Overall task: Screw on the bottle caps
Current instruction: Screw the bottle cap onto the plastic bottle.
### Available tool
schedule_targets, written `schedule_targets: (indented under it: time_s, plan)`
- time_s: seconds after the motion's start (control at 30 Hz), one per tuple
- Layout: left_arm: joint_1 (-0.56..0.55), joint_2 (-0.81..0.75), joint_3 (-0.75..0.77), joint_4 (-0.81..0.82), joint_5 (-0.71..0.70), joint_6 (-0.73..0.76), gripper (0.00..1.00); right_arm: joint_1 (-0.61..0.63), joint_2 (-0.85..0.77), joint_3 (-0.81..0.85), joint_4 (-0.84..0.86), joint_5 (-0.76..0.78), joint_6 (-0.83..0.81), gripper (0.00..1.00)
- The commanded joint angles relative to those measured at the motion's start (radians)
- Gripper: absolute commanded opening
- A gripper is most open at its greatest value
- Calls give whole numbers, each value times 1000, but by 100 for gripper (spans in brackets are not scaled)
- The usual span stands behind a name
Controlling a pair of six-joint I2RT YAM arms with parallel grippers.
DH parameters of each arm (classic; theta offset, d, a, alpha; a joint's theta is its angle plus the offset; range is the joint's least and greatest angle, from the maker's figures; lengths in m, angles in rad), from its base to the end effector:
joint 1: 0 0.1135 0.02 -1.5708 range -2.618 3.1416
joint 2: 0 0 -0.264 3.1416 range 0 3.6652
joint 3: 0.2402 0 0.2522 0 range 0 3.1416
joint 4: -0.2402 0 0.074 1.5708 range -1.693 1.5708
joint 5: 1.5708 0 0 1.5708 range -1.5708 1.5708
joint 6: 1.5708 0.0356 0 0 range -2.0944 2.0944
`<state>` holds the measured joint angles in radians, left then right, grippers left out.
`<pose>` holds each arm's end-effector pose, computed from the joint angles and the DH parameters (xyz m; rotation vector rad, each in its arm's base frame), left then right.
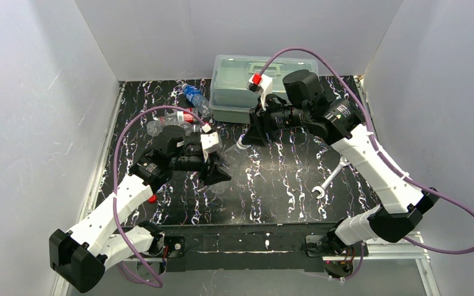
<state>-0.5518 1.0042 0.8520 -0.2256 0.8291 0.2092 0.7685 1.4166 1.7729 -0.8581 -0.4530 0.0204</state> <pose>0.1741 -0.1380 0.3222 1.2149 1.5307 -1.0286 0.1912 0.2065 0.4651 -1.0523 1.8829 0.9409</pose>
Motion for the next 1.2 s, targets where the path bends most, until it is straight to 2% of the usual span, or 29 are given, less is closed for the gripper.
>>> schedule_targets:
  time_s: [0.0,0.47,0.67,0.97,1.17]
  plan:
    - [6,-19,28,1,29,1,0,10,14,37,11,-21,-17,50]
    - [6,-52,13,63,-3,2,0,11,47,25,17,-66,56,30]
    - [5,-88,6,124,-52,23,0,9,65,26,25,-144,125,26]
    - [6,-97,27,132,-124,79,0,8,119,49,-37,-146,187,22]
    - [5,-109,16,187,-265,82,0,9,154,64,-75,-116,218,20]
